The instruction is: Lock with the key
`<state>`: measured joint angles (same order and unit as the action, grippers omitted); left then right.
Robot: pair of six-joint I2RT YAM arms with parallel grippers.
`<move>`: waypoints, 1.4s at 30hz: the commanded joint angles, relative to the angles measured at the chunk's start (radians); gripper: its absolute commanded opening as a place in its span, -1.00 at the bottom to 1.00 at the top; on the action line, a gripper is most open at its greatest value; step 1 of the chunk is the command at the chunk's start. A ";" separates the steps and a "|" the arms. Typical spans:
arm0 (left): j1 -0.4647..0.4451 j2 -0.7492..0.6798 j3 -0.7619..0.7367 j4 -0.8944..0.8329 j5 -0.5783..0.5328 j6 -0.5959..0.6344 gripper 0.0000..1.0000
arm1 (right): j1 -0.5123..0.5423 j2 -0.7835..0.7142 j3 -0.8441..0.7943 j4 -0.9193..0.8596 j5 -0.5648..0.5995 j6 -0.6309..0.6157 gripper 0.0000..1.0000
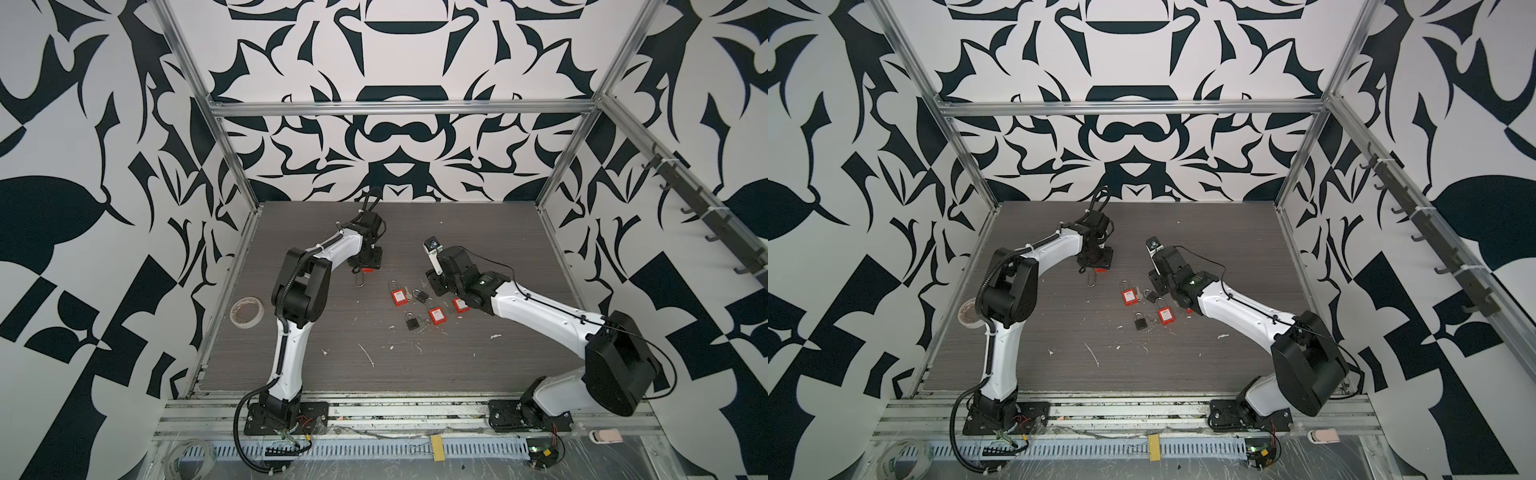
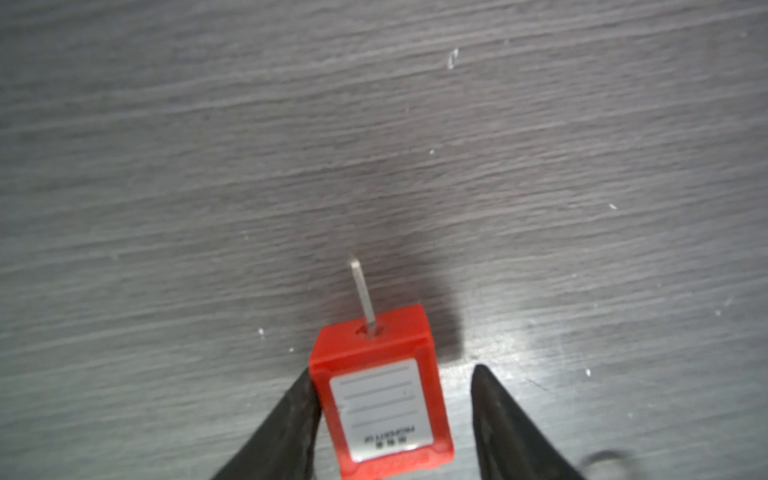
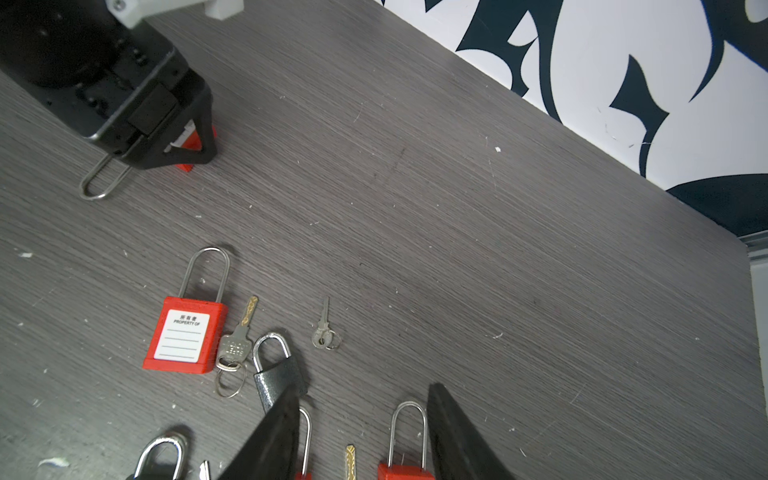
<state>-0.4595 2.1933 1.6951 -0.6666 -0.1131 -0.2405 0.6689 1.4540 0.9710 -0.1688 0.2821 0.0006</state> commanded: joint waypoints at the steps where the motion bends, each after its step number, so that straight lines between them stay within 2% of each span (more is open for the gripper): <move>1: -0.004 0.037 0.031 -0.048 0.000 0.019 0.04 | -0.001 -0.005 0.004 0.006 0.010 0.013 0.04; 3: -0.004 0.042 0.035 -0.054 0.007 0.033 -0.04 | 0.000 -0.003 0.004 0.006 0.009 0.013 0.04; 7: -0.013 0.039 0.038 -0.058 0.008 0.075 -0.08 | -0.001 -0.006 0.003 0.006 0.008 0.015 0.04; 14: -0.030 -0.002 -0.003 -0.073 0.075 0.257 -0.29 | -0.001 -0.026 -0.016 0.010 0.004 -0.004 0.02; 18: -0.031 -0.070 -0.110 -0.054 0.208 0.441 -0.26 | -0.002 -0.045 -0.033 0.007 -0.002 -0.040 0.02; 25: -0.035 -0.193 -0.285 -0.029 0.238 0.633 -0.25 | -0.002 -0.097 -0.090 0.023 -0.057 -0.113 0.02; 30: -0.046 -0.271 -0.383 -0.026 0.349 0.759 -0.18 | -0.001 -0.148 -0.144 0.044 -0.153 -0.182 0.02; 36: -0.069 -0.326 -0.463 -0.045 0.423 0.859 -0.13 | -0.001 -0.260 -0.253 0.104 -0.236 -0.326 0.02; 42: -0.080 -0.382 -0.506 -0.066 0.398 0.917 0.04 | -0.001 -0.369 -0.317 0.123 -0.314 -0.449 0.04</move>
<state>-0.5385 1.8645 1.2057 -0.6952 0.2550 0.6132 0.6689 1.1316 0.6624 -0.1020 0.0322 -0.3534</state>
